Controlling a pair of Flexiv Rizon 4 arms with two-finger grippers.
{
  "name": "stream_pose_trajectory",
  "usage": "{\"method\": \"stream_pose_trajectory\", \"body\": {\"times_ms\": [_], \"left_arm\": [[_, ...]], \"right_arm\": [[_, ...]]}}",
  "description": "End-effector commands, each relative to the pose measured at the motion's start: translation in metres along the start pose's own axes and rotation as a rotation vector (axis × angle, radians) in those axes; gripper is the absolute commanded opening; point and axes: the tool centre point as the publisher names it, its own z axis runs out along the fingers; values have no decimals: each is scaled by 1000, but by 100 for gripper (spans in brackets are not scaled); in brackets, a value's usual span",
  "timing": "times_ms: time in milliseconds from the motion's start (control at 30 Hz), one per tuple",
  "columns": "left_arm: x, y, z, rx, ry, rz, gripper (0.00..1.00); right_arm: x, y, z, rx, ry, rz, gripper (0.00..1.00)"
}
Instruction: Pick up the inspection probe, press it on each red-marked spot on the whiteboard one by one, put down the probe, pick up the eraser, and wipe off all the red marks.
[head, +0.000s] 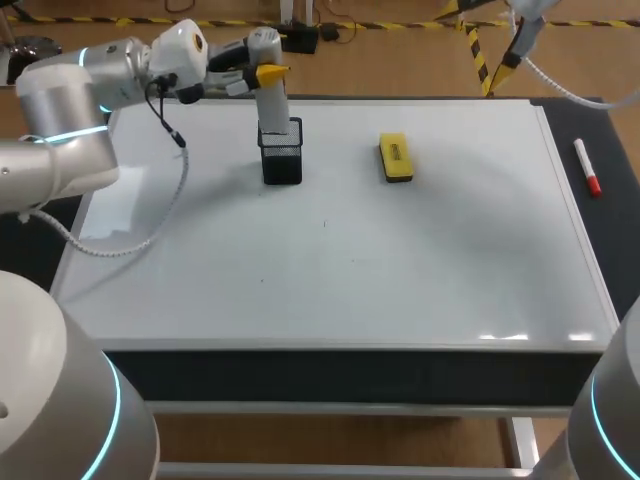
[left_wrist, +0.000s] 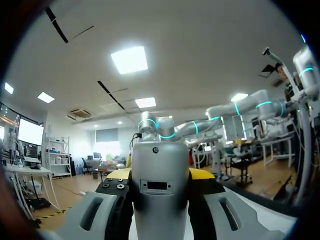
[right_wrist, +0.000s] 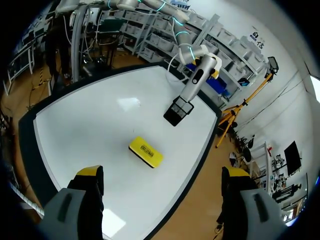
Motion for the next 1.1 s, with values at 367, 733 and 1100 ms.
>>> {"method": "stream_pose_trajectory", "body": {"times_ms": [367,733,1100], "left_arm": [[-14,30,6,1,88,-49,0],[-10,58,0,-17,71,-68,0],[-8,85,1,-60,47,-82,0]], "right_arm": [[-1,-1,-1,1,6,-1,100],[-1,-1,-1,1,6,-1,100],[-1,-1,-1,1,6,-1,100]]}}
